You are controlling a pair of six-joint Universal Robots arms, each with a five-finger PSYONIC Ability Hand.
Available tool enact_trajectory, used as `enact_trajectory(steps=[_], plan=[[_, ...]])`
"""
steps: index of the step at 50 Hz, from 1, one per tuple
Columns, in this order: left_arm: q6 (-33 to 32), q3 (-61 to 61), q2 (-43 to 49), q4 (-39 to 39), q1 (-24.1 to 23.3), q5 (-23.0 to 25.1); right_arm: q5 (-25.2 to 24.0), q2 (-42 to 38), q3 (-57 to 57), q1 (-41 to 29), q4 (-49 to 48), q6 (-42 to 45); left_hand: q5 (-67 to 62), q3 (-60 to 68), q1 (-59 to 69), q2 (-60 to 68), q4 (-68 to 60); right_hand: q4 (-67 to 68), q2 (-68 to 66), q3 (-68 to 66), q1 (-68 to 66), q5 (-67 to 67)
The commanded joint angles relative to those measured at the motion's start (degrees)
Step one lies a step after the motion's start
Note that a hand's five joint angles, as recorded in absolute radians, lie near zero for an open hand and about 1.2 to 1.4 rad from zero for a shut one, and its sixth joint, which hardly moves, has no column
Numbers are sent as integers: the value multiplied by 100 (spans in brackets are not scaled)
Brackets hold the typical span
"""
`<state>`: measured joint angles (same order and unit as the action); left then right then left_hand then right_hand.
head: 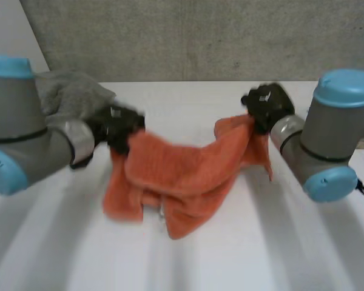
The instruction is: Fold the laundry.
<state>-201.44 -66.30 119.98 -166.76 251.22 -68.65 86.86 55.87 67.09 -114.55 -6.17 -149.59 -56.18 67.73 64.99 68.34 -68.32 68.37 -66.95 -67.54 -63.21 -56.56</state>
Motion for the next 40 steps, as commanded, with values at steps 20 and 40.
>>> enact_trajectory(steps=[20,40], plan=[[168,-418,-830,-1087,-865,-1433,-943,471,-1022,908,1749,-582,-1382,1227,1501,1166,-1168,1163,-1305,-1246,-1679,-1344],[-993,2278,2204,-867,-1128,-1370,638,-2098,-2122,539,-406,466,5046,-5201,-4926,-5262,5260,-4520,4379,4437,4004,4339]])
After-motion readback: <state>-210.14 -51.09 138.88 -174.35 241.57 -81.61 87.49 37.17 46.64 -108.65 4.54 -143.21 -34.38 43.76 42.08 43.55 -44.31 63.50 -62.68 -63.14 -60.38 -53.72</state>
